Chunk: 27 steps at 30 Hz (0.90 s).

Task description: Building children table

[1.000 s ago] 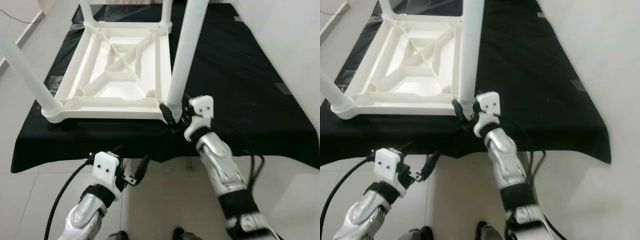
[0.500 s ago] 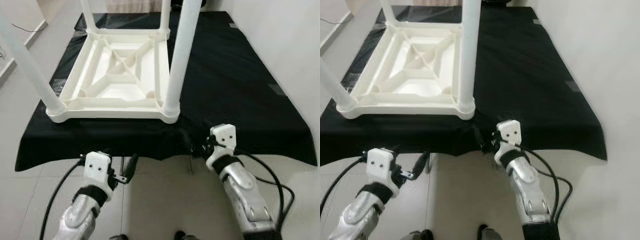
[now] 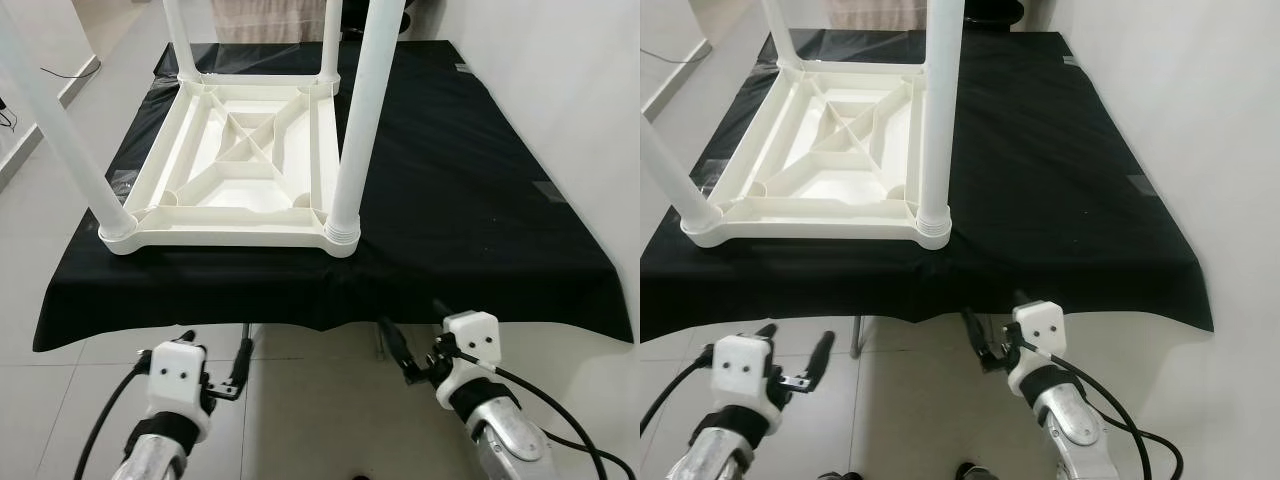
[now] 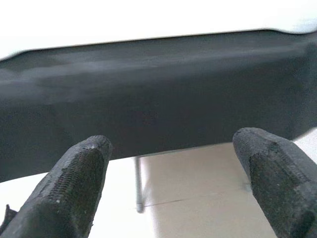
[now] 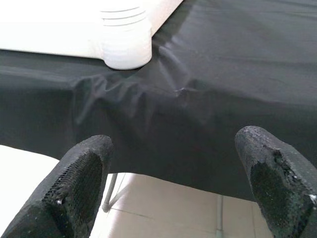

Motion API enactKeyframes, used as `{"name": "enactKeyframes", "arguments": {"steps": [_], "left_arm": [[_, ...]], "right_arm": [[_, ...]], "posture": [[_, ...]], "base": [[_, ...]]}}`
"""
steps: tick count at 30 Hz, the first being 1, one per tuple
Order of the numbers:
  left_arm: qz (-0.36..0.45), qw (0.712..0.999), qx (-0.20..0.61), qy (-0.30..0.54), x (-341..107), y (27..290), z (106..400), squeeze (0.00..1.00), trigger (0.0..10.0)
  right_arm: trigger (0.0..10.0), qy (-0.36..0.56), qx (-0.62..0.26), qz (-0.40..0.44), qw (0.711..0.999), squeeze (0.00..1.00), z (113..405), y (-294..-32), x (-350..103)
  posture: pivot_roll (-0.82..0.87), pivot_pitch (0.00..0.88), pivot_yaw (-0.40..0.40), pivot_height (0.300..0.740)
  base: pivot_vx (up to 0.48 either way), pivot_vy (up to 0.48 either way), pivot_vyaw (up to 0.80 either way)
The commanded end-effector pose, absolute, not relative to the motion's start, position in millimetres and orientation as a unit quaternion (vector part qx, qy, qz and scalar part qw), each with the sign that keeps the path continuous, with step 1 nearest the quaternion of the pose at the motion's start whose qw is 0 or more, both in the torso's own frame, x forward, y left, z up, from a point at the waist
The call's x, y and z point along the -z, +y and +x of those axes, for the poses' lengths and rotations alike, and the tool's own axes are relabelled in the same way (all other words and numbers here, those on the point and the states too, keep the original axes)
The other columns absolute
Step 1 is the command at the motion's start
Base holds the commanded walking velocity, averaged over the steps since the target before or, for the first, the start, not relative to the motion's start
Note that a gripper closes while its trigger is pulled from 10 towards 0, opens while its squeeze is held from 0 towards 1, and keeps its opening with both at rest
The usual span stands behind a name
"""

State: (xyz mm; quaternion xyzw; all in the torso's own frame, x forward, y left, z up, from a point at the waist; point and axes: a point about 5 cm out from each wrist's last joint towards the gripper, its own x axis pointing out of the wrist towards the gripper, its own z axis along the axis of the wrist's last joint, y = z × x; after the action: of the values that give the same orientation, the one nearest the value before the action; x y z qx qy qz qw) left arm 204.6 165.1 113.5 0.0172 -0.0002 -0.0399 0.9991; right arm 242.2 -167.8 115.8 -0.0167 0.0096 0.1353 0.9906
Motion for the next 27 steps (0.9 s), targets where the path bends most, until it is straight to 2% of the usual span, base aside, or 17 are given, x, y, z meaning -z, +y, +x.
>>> {"name": "enactKeyframes", "arguments": {"steps": [1,8,12,15,17,27], "left_arm": [[0.025,0.999,0.021,0.015,-108,168,203,0.0,10.0],[0.033,0.999,0.017,0.022,-102,169,200,0.0,10.0],[0.03,0.999,0.022,0.021,-102,167,203,0.0,10.0],[0.031,0.999,0.021,0.021,-102,167,203,0.0,10.0],[0.031,0.999,0.022,0.022,-102,166,203,0.0,10.0],[0.031,0.999,0.03,0.018,-103,166,204,0.0,10.0]], "right_arm": [[10.0,0.022,-0.142,-0.003,0.99,0.0,240,-166,-112],[10.0,0.024,-0.169,-0.027,0.985,0.0,238,-160,-113],[10.0,0.011,-0.194,-0.023,0.981,0.0,238,-157,-115],[10.0,0.02,-0.194,-0.025,0.98,0.0,239,-157,-115],[10.0,0.02,-0.196,-0.045,0.979,0.0,239,-157,-113],[10.0,0.007,-0.205,-0.029,0.978,0.0,241,-156,-115]], "posture": [[-0.03,0.162,-0.024,0.74],[-0.02,0.15,-0.034,0.74],[-0.02,0.147,-0.033,0.74],[-0.02,0.147,-0.032,0.74],[-0.02,0.145,-0.03,0.74],[-0.01,0.145,-0.025,0.74]], "base": [[0.0,0.0,0.0],[0.0,0.0,0.0],[0.0,0.0,0.8],[0.0,0.0,0.0],[0.24,0.0,0.0],[0.27,0.0,0.0]]}}
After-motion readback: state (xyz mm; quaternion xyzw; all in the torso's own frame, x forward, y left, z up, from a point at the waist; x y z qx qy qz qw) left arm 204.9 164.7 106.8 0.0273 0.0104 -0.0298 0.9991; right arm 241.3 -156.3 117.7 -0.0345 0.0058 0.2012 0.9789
